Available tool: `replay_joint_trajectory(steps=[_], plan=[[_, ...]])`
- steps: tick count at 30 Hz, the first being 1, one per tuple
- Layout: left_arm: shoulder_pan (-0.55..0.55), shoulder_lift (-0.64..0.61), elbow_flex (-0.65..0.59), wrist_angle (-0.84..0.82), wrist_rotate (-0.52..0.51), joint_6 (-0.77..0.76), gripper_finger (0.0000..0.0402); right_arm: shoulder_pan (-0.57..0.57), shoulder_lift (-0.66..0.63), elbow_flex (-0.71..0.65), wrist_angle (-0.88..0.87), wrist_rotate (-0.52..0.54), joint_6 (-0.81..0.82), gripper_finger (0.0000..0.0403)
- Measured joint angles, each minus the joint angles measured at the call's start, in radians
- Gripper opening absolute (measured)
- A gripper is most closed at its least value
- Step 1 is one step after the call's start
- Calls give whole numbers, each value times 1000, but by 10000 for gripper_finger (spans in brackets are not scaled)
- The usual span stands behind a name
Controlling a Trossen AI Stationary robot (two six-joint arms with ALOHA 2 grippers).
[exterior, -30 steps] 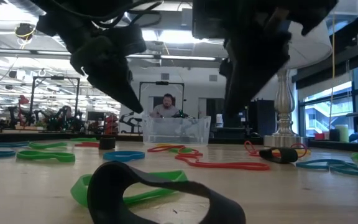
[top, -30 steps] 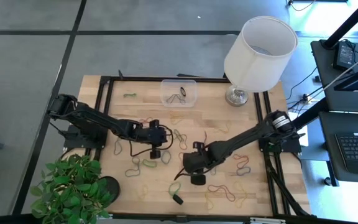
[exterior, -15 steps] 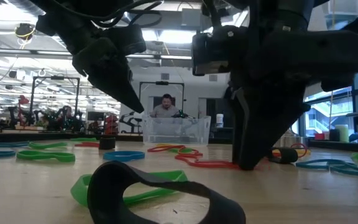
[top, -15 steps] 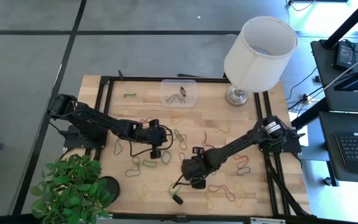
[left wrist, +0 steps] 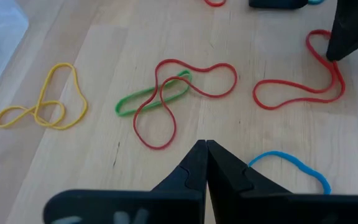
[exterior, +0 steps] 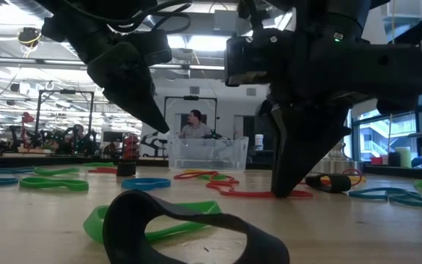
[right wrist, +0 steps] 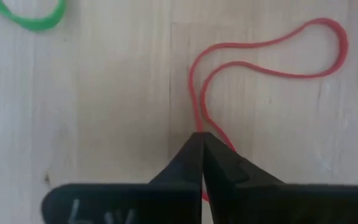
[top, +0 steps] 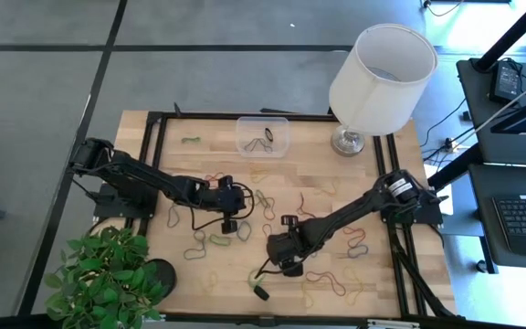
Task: Pick and place rubber bands into bin
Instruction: Put the red rubber band into the transparent bin
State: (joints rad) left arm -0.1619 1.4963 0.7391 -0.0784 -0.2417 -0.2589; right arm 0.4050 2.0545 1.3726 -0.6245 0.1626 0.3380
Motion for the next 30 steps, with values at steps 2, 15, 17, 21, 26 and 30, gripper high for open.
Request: replay_joint_trajectory(steps=[2,15,17,21,26,30], plan=[[0,0,0,0,0,0,1,-3,-26,-6,-31,17,-10,4],[0,0,0,4,15,0,1,-95,-178,-1,-146,81,-35,2],[0,0,0,5,15,0,1,-113,-204,-1,-150,116,-55,2],[0,0,0,4,16,0,6,-160,-251,0,-157,151,-91,2],[0,0,0,2,19,1,7,-252,-305,1,-146,159,-137,2],[0,0,0,7,19,0,3,-339,-319,35,-140,159,-175,1]])
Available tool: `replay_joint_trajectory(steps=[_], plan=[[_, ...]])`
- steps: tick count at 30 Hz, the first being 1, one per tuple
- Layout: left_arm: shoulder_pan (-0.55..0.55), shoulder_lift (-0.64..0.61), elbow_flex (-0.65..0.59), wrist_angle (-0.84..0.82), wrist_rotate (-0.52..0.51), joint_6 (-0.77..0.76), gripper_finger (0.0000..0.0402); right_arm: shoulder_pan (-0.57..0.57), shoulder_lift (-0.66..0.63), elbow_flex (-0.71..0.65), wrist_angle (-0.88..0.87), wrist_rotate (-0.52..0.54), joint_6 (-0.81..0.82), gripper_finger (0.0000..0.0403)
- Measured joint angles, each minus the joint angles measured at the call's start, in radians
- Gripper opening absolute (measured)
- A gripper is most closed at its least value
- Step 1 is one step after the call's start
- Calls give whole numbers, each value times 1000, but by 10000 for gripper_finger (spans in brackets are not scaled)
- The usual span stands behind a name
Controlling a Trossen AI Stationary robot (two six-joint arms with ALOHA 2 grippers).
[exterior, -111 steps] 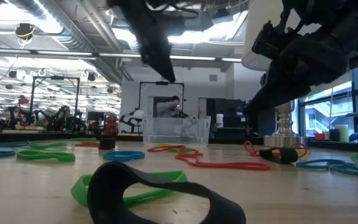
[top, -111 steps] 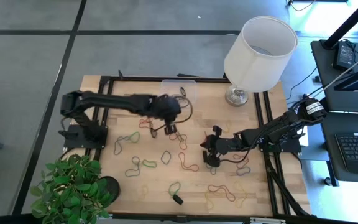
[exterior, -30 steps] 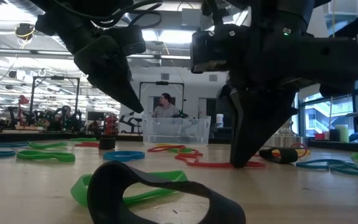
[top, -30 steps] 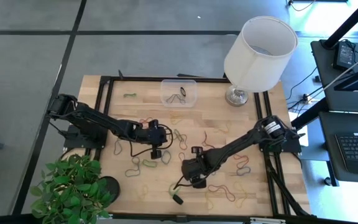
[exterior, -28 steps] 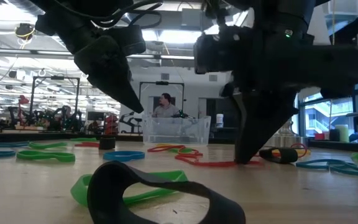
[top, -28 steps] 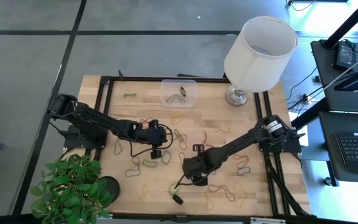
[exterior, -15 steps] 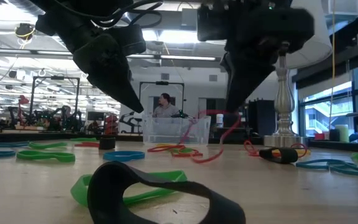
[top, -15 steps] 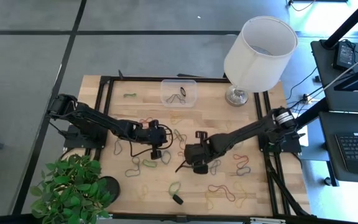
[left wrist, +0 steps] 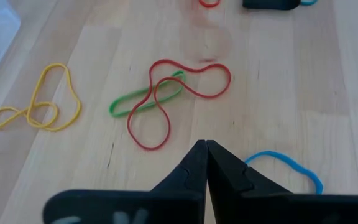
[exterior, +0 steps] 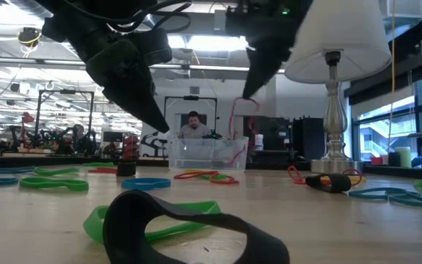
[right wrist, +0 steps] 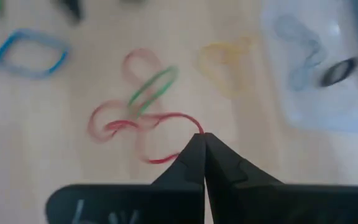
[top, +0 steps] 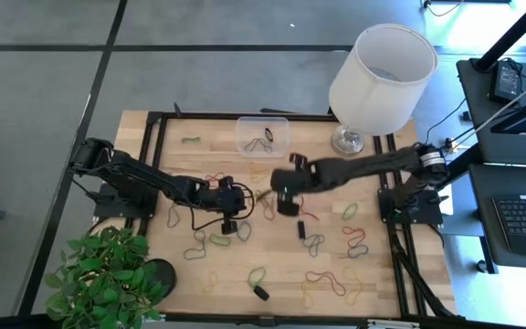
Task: Pick and place rubber bands into bin
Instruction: Put the red rubber band into the transparent bin
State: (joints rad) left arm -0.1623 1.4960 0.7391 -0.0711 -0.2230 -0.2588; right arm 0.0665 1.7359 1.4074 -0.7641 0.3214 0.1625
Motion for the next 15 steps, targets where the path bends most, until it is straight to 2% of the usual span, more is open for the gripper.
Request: replay_joint_trajectory(steps=[4,9,15], plan=[[0,0,0,1,0,0,1,-74,5,103,19,4,-76,1],[0,0,0,4,-1,2,5,-159,25,255,47,111,-141,1],[0,0,0,31,-3,13,2,-277,110,401,59,109,-201,0]])
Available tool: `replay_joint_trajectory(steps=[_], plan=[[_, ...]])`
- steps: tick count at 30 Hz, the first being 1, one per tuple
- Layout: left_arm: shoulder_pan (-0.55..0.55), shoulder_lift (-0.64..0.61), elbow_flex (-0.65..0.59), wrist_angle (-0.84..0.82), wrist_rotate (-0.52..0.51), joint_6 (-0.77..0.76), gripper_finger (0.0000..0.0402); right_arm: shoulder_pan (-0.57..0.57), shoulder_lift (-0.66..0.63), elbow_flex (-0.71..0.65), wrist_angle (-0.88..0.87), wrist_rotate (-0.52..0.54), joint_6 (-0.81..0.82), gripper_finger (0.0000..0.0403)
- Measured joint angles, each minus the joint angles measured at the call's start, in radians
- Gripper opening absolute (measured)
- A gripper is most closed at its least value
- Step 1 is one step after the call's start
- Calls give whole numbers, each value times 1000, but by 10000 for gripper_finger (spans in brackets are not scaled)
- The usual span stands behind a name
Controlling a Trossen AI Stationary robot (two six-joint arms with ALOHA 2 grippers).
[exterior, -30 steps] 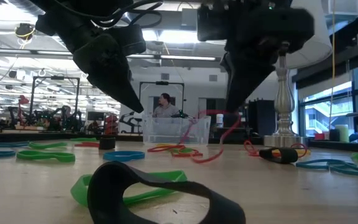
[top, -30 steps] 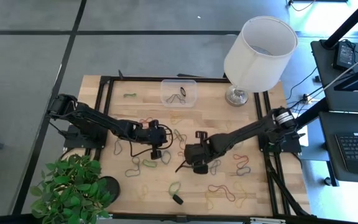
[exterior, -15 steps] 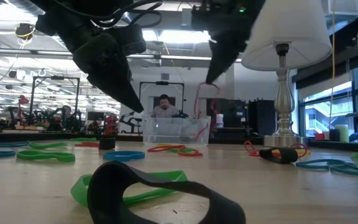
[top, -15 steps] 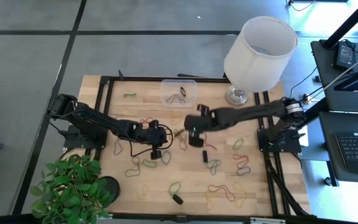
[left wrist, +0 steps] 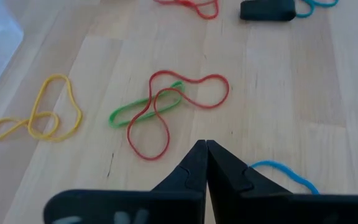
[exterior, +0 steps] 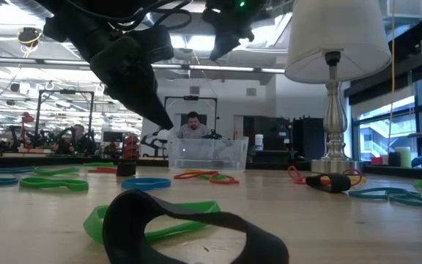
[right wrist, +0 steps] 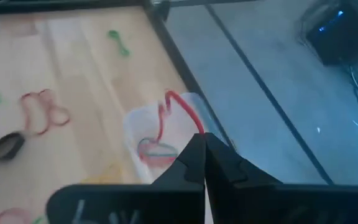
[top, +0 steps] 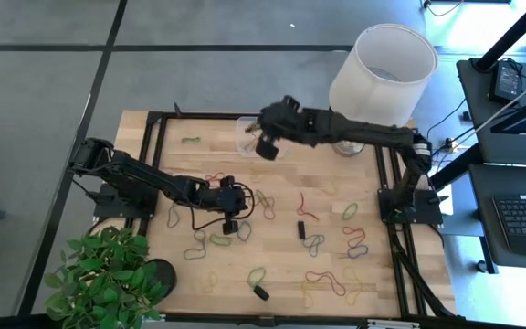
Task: Pick and place rubber bands into bin
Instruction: Put the red rubber band into the transparent bin, then put the green rubber band into the transparent bin
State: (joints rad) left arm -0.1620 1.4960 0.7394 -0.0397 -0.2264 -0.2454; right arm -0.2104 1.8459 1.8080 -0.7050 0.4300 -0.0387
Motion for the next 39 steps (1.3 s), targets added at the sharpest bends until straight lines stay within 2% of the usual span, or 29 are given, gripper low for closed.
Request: replay_joint_trajectory(steps=[5,10,14,20,24,32,36,39], plan=[[0,0,0,2,-3,4,3,-100,108,60,-15,-90,9,0],[0,0,0,0,7,4,5,-179,202,62,-40,-101,25,0],[0,0,0,-3,9,5,1,-227,271,62,-40,-214,56,0],[0,0,0,-9,9,5,7,-257,352,62,-39,-223,87,21],[0,0,0,-12,10,5,7,-258,363,62,-38,-272,90,48],[0,0,0,-13,11,5,1,-258,337,62,-72,-293,113,101],[0,0,0,-15,11,5,4,-258,313,62,-132,-342,80,109],[0,0,0,-14,11,-3,5,-248,283,62,-138,-394,81,99]])
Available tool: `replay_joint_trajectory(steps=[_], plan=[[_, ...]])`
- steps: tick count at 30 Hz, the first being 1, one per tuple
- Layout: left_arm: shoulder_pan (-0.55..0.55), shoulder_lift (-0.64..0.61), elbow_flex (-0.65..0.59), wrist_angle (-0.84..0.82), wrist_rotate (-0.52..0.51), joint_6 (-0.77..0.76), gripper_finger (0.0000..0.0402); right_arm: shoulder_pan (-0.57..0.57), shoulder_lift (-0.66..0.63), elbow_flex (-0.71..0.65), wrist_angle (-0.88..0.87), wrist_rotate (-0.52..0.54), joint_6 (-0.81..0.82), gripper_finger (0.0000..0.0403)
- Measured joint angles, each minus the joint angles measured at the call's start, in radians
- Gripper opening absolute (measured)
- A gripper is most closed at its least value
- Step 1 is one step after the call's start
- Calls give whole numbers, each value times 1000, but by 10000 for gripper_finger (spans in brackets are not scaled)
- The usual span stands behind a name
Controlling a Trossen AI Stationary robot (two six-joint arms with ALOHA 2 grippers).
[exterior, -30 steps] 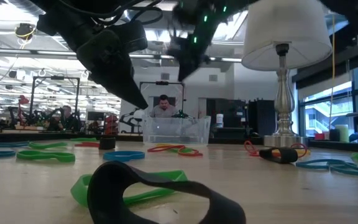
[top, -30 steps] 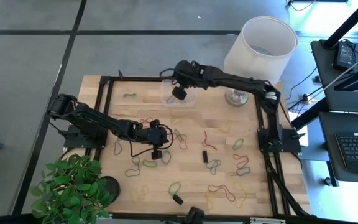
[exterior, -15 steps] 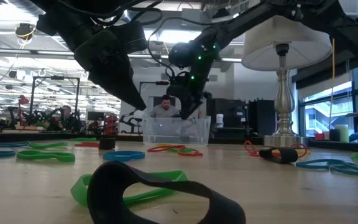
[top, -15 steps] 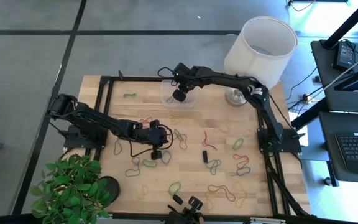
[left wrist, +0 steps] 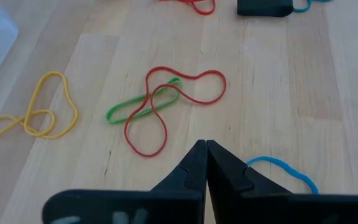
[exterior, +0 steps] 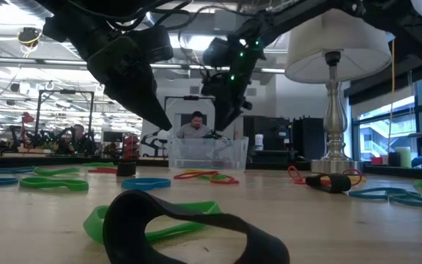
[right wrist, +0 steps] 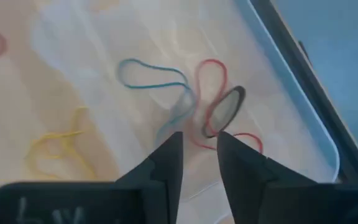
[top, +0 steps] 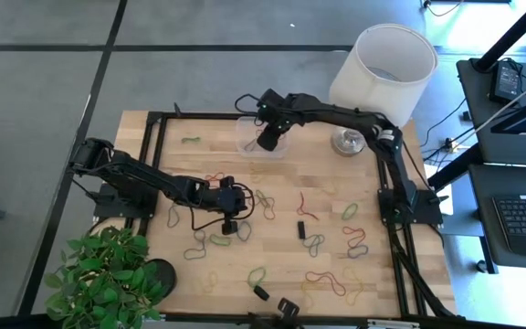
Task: Pick and place rubber bands into bin
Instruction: Put the green rubber band into the transparent bin
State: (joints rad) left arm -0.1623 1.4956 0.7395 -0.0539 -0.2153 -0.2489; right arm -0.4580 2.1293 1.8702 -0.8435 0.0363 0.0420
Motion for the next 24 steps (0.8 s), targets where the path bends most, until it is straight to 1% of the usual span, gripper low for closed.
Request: replay_joint_trajectory(steps=[3,8,10,14,19,22,24], plan=[[0,0,0,0,0,0,2,25,-27,0,-2,-12,-20,75],[0,0,0,0,0,0,3,73,-78,-21,-15,-14,-51,10],[0,0,0,0,0,0,5,91,-114,-79,16,-14,-50,9],[0,0,0,1,-3,0,3,117,-241,-295,139,-13,-18,10],[1,0,0,6,-11,23,2,191,-489,-651,350,-11,94,5],[1,0,0,6,-11,103,3,268,-653,-853,477,28,190,5],[1,0,0,11,-11,161,2,335,-754,-977,542,87,254,3]])
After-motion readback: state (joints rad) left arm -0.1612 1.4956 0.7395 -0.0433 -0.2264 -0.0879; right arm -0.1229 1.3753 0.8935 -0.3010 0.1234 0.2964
